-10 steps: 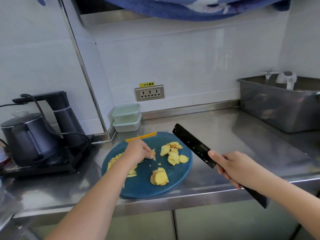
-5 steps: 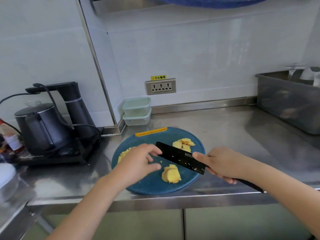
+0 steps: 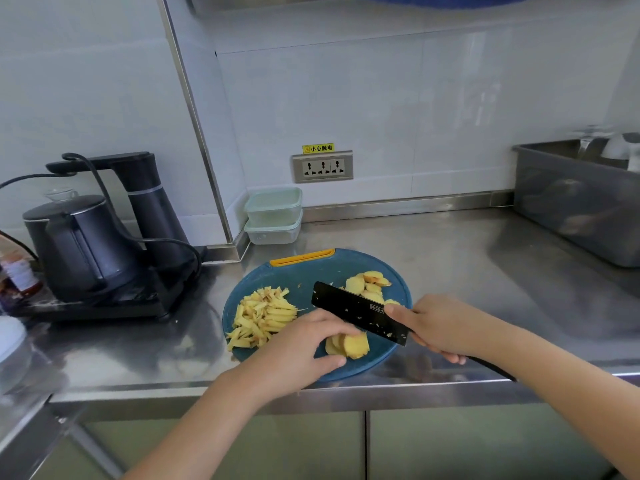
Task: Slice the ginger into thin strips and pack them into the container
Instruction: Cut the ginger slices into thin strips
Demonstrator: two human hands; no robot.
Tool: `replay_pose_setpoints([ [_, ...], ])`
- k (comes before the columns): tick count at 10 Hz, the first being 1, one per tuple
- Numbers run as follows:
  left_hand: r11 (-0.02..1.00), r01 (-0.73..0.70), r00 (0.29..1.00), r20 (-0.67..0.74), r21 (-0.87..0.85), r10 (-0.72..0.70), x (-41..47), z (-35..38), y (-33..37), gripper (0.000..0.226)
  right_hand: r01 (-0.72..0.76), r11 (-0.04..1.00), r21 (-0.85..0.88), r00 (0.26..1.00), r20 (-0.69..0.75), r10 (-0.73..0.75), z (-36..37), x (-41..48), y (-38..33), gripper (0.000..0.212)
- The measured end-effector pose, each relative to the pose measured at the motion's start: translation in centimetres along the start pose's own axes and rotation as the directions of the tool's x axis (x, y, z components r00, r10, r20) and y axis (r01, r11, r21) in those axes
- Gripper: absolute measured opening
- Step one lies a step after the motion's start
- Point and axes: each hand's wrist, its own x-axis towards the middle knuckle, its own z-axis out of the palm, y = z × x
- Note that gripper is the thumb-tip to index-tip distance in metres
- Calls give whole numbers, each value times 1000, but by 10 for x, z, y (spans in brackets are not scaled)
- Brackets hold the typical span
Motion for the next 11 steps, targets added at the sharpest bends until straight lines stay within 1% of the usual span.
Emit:
replay_pose_setpoints([
  [1,999,26,998,-50,24,-25,0,6,1,41,4,999,-38,998,-55,-6,6,0,-10,47],
  [2,998,34,994,-107,57,-27,-3,12,3,39,-23,999,-39,990,-138,18,8,0,-11,53],
  [3,995,86,976,-207,56,-72,-4,19,6,36,-33,998,-58,984,-177,23,4,-2,-9,54],
  [4,984,166,931,-340,67,-134,-3,30,15,32,-37,998,-58,987,-159,28,3,-10,-6,55],
  [5,980,199,899,-402,18,-175,0,36,18,31,-69,993,-92,984,-171,52,5,-21,-1,53],
  [6,971,232,894,-383,-51,-233,1,34,13,46,7,954,-301,981,-183,-65,10,-29,-3,42],
  [7,969,241,894,-376,-51,-242,2,32,11,54,46,903,-427,983,-142,-118,19,-25,-1,48],
  [8,976,205,897,-385,-74,-217,2,32,10,51,125,858,-498,974,-103,-202,26,-20,-2,39],
  [9,984,169,902,-394,-59,-178,0,32,9,44,191,835,-517,960,-80,-269,36,-19,-11,46],
  [10,988,146,900,-408,-49,-153,0,33,11,37,225,773,-593,949,-49,-313,35,-15,-10,46],
  [11,992,128,897,-425,-21,-124,2,33,11,34,222,784,-580,940,-86,-330,37,-17,-8,44],
])
